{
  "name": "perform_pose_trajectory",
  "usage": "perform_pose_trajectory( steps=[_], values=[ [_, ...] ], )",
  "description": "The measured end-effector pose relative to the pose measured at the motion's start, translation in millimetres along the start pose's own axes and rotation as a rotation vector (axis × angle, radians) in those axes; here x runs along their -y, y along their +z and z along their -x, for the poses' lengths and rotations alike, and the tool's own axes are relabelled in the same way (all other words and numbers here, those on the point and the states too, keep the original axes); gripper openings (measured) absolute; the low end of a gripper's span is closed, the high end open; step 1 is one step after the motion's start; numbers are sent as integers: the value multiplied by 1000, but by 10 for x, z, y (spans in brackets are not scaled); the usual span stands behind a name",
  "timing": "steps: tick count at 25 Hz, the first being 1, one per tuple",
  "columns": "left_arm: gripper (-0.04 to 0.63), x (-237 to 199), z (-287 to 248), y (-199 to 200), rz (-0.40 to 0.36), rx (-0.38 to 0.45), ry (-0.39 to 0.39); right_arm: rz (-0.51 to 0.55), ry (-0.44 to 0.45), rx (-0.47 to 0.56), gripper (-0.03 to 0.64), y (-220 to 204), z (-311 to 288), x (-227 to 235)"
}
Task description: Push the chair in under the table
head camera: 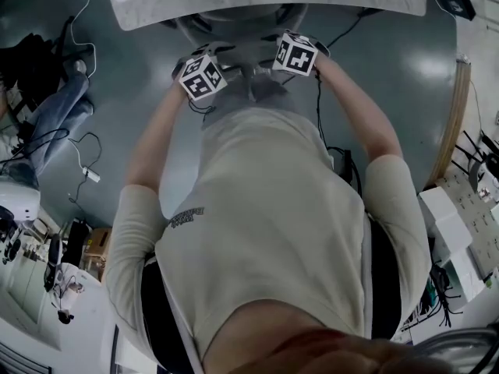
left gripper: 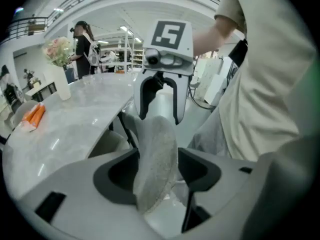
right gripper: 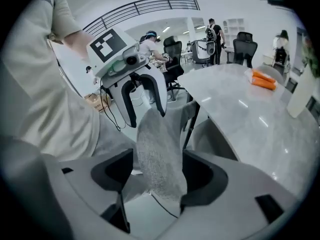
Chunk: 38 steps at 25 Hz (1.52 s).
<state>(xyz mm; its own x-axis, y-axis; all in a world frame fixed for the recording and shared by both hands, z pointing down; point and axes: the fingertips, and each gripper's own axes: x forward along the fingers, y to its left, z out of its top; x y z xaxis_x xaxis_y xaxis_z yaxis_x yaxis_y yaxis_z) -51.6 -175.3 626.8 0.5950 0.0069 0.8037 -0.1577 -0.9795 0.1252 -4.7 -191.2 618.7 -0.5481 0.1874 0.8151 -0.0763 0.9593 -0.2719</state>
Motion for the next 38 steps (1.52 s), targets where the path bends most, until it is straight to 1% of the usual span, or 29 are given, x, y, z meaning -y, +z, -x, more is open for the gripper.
perform_pose_trajectory(
  steps=[3,5,10,13,18,19,21,25,28,32,35,38],
  values=[
    [250,-85,223,206,89,110,53,-15,-59,34,307,170,164,33],
    [249,-157,379,342,122,178,107,-27,-109,69,287,308,276,72],
    [231,-391,802,625,133,296,272,-102,-232,233,230,752,643,184],
    [161,-515,1149,847,132,386,362,-135,-337,354,193,1029,915,266],
    [142,-651,1694,1170,164,528,480,-162,-496,535,153,1366,1461,341],
    [126,-679,1801,1224,165,549,503,-170,-518,570,149,1432,1567,347],
    [118,-705,2003,1347,146,585,540,-183,-554,637,139,1565,1775,345],
    [110,-699,2427,1631,129,693,579,-176,-624,747,115,1823,2179,288],
    [101,-685,2784,1861,96,759,633,-159,-668,821,103,2006,2496,209],
    [91,-614,3255,2125,108,853,693,-134,-703,881,97,2243,2844,59],
    [87,-505,3500,2274,80,889,723,-84,-723,913,97,2408,3101,-94],
    [84,-431,3661,2373,76,900,745,-46,-750,966,89,2534,3371,-253]
  ],
)
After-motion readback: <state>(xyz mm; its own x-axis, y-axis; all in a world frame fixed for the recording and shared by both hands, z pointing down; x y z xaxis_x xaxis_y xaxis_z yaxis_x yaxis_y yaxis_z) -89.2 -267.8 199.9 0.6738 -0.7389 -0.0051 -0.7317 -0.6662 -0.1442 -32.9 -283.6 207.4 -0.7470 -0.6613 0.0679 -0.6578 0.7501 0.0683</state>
